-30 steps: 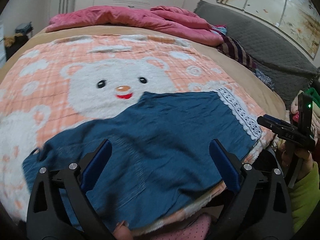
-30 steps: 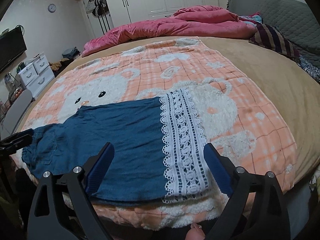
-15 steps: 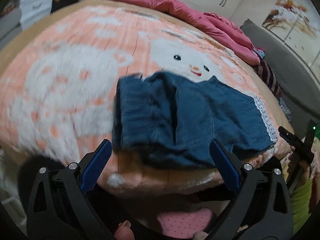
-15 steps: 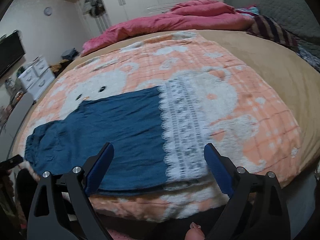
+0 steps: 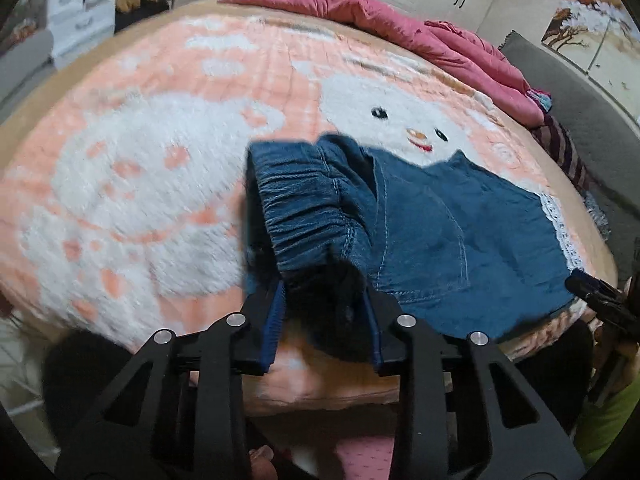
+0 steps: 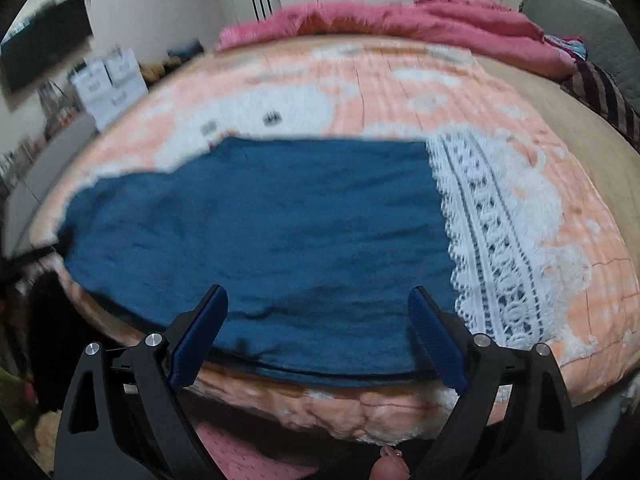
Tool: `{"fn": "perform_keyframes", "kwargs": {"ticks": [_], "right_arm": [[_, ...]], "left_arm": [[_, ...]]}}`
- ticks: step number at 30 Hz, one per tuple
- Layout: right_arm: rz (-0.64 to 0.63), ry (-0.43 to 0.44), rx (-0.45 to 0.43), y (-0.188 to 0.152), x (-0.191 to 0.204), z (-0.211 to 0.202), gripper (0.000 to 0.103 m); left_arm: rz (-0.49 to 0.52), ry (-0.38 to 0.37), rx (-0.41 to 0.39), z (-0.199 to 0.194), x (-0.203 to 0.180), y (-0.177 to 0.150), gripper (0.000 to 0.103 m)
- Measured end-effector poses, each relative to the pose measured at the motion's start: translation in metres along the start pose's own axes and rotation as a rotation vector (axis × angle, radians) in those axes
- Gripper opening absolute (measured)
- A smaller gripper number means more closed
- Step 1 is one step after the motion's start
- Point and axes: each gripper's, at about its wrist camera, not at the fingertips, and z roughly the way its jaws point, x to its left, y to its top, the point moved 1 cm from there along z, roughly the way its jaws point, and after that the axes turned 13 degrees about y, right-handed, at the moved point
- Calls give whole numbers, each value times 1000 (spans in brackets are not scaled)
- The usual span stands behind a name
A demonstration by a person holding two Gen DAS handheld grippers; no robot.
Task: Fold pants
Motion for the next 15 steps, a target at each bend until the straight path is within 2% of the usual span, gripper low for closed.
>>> {"fn": "perform_keyframes", "kwargs": {"ticks": [2,4,6,10,15], "right_arm": [[29,-57,52,-5,-8,9,91],[67,-61,81,-11,-18,13,91],[85,-35,69,-14,-23,11,90],[71,-45,83,-17,-23,13,90],[85,-22,66,-19,-25,6,90]], "left_arm": [[12,1,-3,-5,5,1,28],[22,25,18,4,8,-2,32],[4,33,53,19,12,-8,37],[-17,42,57,19,17,-7,54],[-24,52,2,-5,29,-2,60]]}}
